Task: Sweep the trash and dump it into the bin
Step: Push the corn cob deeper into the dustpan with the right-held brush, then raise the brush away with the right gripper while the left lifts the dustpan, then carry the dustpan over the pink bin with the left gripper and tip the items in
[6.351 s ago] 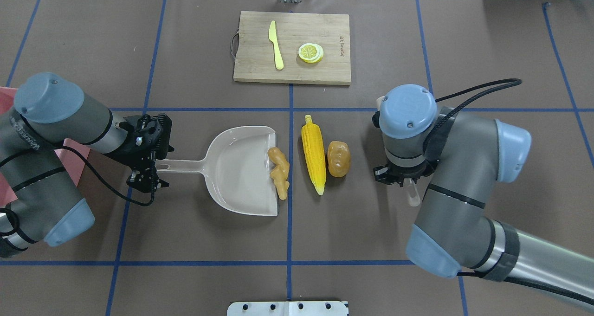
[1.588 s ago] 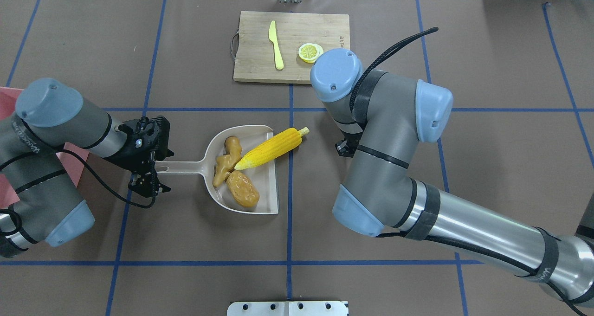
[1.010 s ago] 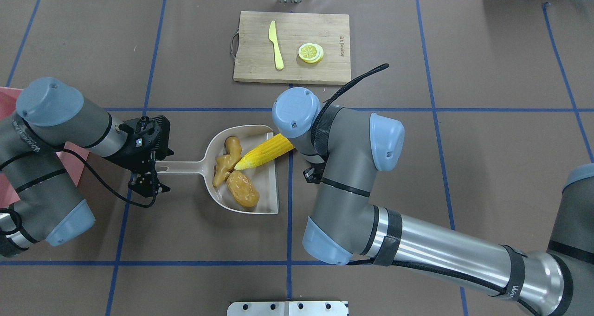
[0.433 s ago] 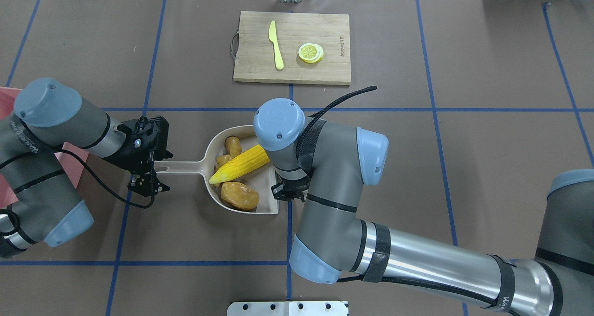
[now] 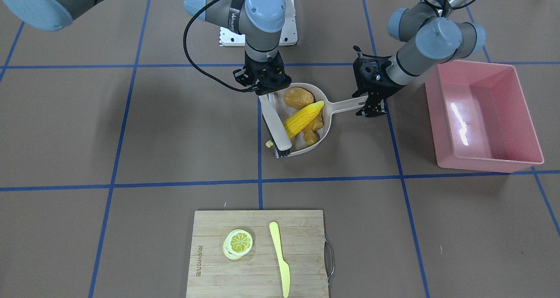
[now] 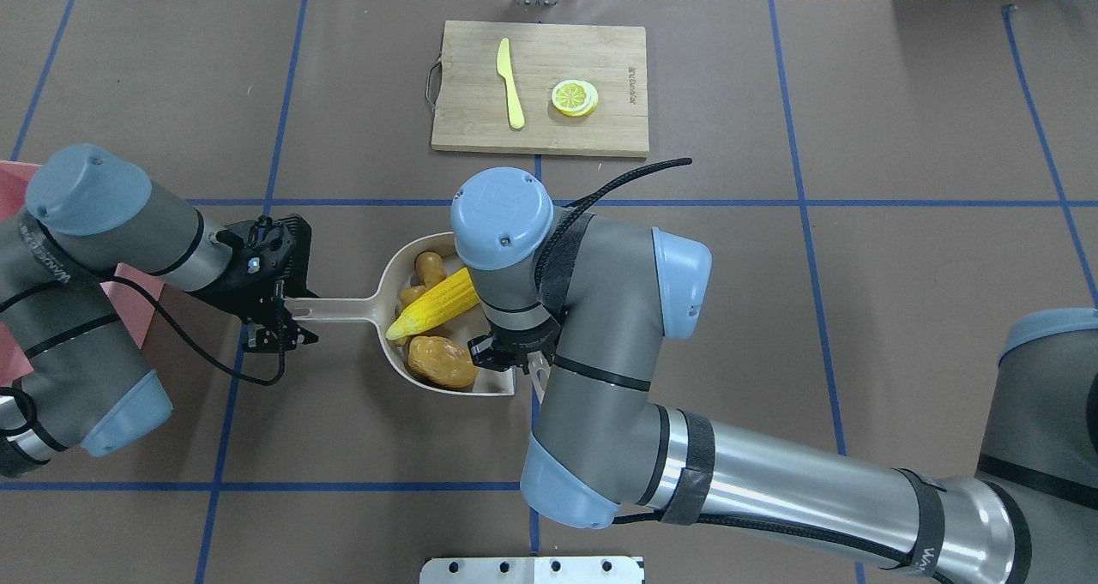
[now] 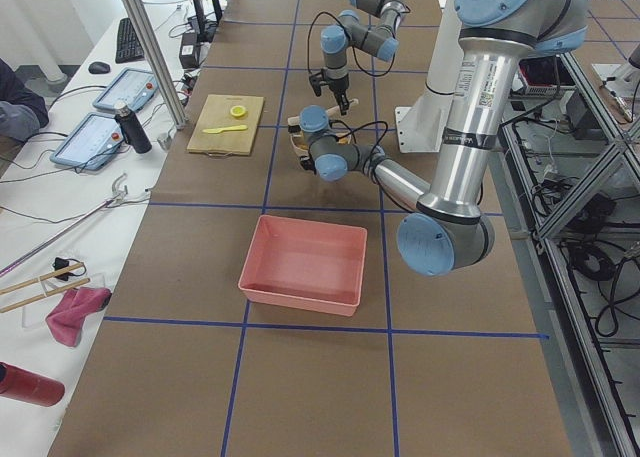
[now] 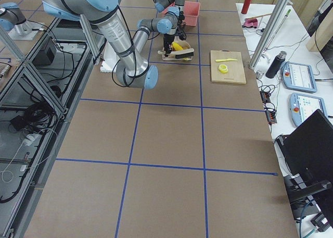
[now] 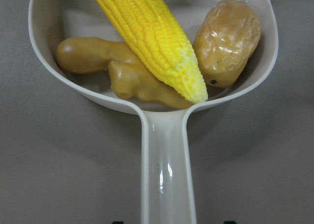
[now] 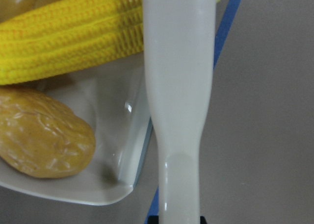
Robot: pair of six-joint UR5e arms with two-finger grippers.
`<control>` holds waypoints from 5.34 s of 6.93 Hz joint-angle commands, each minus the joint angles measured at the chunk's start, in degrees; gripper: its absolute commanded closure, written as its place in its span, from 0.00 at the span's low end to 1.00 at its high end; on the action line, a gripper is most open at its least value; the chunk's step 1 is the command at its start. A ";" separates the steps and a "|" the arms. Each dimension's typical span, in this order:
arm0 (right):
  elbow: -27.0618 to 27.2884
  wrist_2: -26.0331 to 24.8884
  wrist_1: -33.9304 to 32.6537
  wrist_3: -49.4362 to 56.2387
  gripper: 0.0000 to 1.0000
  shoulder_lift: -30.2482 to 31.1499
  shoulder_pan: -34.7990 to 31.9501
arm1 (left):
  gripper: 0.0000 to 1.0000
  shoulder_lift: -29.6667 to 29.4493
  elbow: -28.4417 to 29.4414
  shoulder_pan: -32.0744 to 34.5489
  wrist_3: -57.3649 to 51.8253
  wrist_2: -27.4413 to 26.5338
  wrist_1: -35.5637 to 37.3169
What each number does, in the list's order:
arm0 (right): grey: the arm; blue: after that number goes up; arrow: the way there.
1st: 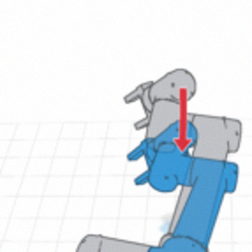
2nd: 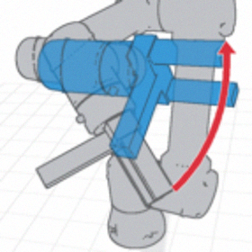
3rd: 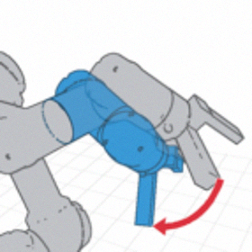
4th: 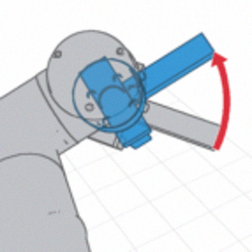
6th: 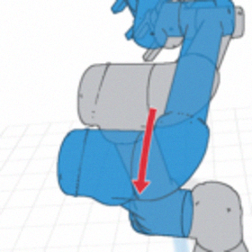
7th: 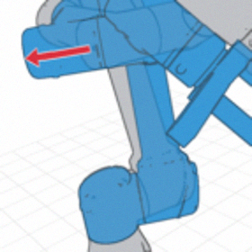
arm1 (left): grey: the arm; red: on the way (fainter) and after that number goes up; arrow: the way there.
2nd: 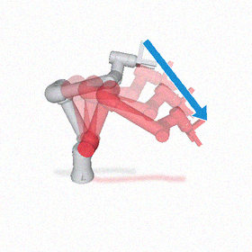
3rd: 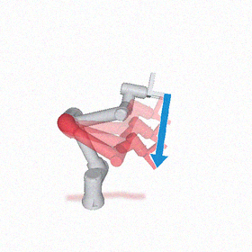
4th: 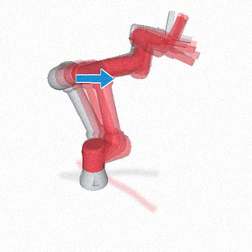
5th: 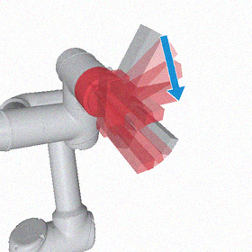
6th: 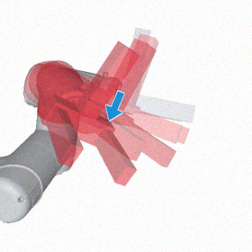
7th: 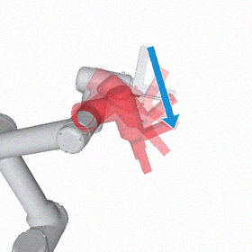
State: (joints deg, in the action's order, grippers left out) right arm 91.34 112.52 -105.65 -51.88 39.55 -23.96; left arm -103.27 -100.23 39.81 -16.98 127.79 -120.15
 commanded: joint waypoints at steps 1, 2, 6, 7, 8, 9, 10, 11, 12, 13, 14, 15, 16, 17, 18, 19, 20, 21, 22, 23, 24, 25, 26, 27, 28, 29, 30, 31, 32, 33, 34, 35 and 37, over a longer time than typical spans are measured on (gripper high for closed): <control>3.03 1.72 0.88 -2.34 1.00 0.26 -0.47 | 0.77 0.00 0.04 0.00 0.28 -0.09 0.00; 4.88 4.78 0.36 -2.53 1.00 0.27 -2.39 | 0.86 0.00 0.04 0.00 0.28 0.00 0.00; 13.77 14.81 -2.90 -1.39 1.00 6.92 -15.39 | 1.00 0.09 -0.05 0.35 0.45 0.35 0.00; 15.78 14.74 -2.98 -1.04 1.00 10.95 -17.24 | 1.00 0.09 -0.14 0.53 0.46 0.53 -0.52; 17.97 14.31 -3.59 -0.16 1.00 14.04 -18.65 | 1.00 0.09 -0.14 0.53 4.28 0.61 -1.14; 20.08 14.65 -4.21 4.02 1.00 18.07 -22.85 | 1.00 0.00 -0.05 0.53 7.80 0.70 -4.36; 22.19 14.57 -7.61 11.37 1.00 21.42 -26.98 | 1.00 0.00 -0.05 0.53 11.14 0.79 -7.00; 23.34 13.96 -10.43 18.32 1.00 23.80 -29.63 | 1.00 0.09 -0.14 0.70 13.18 0.79 -9.38; 24.05 13.17 -10.54 21.61 1.00 27.65 -30.79 | 1.00 0.26 -0.14 1.57 17.29 0.70 -12.80; 23.62 12.29 -10.46 24.34 1.00 31.34 -31.32 | 1.00 1.31 -0.75 4.54 18.11 0.79 -13.96; 23.36 13.15 -10.37 26.72 1.00 35.56 -32.20 | 1.00 3.93 -2.76 6.66 18.38 0.70 -13.97; 23.44 15.34 -10.19 26.13 1.00 39.78 -32.20 | 1.00 6.22 -3.82 10.60 18.82 0.79 -14.06; 22.57 18.84 -8.97 26.21 1.00 43.99 -32.20 | 1.00 10.07 -5.14 14.99 18.82 1.92 -14.06; 22.74 19.66 -8.01 25.26 1.00 47.60 -32.20 | 1.00 14.98 -6.72 21.12 18.91 6.20 -13.97; 23.87 19.49 -3.47 24.99 1.00 52.69 -32.38 | 1.00 22.25 -10.04 28.40 18.74 10.33 -13.97; 23.19 18.10 2.58 24.98 1.00 56.22 -32.21 | 1.00 27.89 -10.77 34.57 18.30 13.76 -14.06; 20.66 15.73 6.29 24.90 1.00 56.60 -32.12 | 1.00 32.65 -11.21 39.76 18.12 16.41 -14.15; 18.28 15.62 9.46 23.94 1.00 56.61 -32.12 | 1.00 38.27 -12.61 42.77 16.29 17.22 -13.98; 17.30 15.01 10.71 22.54 1.00 56.43 -31.94 | 1.00 43.02 -13.23 43.85 11.32 16.36 -13.02; 15.81 15.09 10.81 20.87 1.00 55.65 -31.68 | 1.00 45.16 -13.76 44.38 7.53 14.35 -8.92; 14.75 15.35 10.81 20.77 1.00 55.03 -31.59 | 1.00 45.70 -16.37 45.17 0.87 13.20 1.13; 14.05 15.62 10.81 20.68 1.00 54.76 -31.50 | 1.00 45.53 -18.14 48.57 -8.33 13.10 12.11; 13.95 17.19 10.73 20.68 1.00 54.85 -31.33 | 1.00 45.09 -20.07 49.73 -14.77 12.05 21.00; 13.43 18.33 10.73 20.68 1.00 54.85 -31.06 | 1.00 45.09 -23.31 49.75 -15.79 9.00 26.49; 12.90 20.00 10.73 20.59 1.00 54.76 -30.97 | 1.00 44.74 -24.39 49.75 -18.94 7.49 31.24; 10.98 20.97 10.73 20.68 1.00 54.06 -30.80 | 1.00 43.69 -26.14 49.66 -23.41 5.30 37.73; 9.66 22.72 10.73 20.76 1.00 53.53 -30.80 | 1.00 41.77 -27.72 49.83 -27.37 3.62 44.41; 9.73 22.91 10.73 20.76 1.00 53.53 -30.80 | 1.00 39.66 -28.87 49.83 -28.80 2.21 47.52; 9.73 23.09 10.73 20.76 1.00 53.44 -30.80 | 1.00 38.16 -29.40 49.83 -32.55 -0.15 51.47; 9.64 24.05 10.73 20.94 0.98 53.18 -30.80 | 1.00 37.71 -29.32 50.01 -36.16 -1.65 53.42; 9.73 24.15 10.73 21.11 0.80 53.09 -30.80 | 1.00 37.36 -29.23 50.18 -38.02 -1.67 54.31; 9.30 23.97 10.73 21.20 0.43 53.00 -30.80 | 1.00 36.92 -28.62 53.14 -42.04 -1.23 55.36; 8.94 24.14 10.73 21.20 0.00 52.65 -30.97 | 1.00 34.38 -28.70 61.16 -50.41 2.87 61.86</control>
State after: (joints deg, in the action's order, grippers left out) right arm 100.40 136.54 -94.92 -30.69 92.32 -54.79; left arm -67.50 -128.98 97.38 -63.23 128.02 -61.44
